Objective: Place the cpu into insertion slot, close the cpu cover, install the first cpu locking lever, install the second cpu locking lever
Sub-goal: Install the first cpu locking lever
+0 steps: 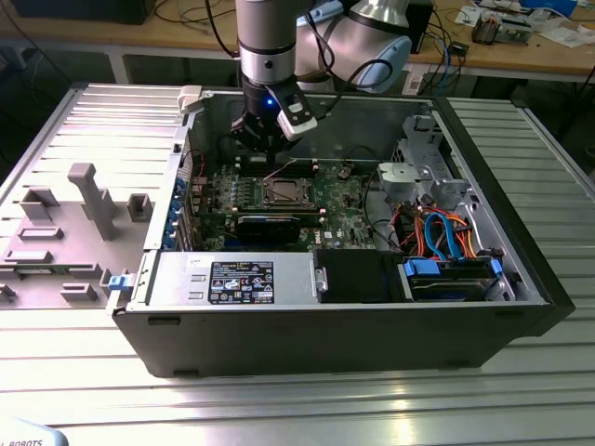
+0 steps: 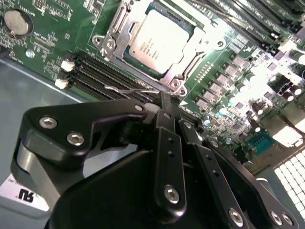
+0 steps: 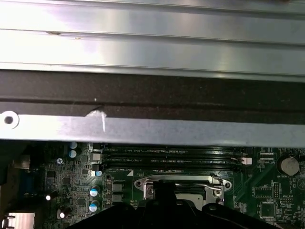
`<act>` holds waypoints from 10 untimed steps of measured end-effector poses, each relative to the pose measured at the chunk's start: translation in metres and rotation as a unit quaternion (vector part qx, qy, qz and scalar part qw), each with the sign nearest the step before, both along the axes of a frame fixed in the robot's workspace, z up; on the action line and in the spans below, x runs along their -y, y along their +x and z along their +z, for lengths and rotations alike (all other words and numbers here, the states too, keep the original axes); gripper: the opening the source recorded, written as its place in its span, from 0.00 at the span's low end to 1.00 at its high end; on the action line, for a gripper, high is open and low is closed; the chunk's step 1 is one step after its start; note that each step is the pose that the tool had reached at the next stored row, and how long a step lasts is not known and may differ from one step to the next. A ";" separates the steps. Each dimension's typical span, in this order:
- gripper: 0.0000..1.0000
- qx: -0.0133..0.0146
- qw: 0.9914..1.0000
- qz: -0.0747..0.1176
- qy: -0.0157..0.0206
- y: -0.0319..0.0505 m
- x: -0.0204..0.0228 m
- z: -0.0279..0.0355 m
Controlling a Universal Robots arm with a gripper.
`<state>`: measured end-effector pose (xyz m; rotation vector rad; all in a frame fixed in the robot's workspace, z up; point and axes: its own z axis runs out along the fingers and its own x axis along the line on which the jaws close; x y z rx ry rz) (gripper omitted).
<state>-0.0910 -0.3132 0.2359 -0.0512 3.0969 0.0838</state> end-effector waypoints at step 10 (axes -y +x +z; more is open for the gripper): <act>0.11 0.000 1.000 0.000 0.000 0.0003 0.0000 -0.0001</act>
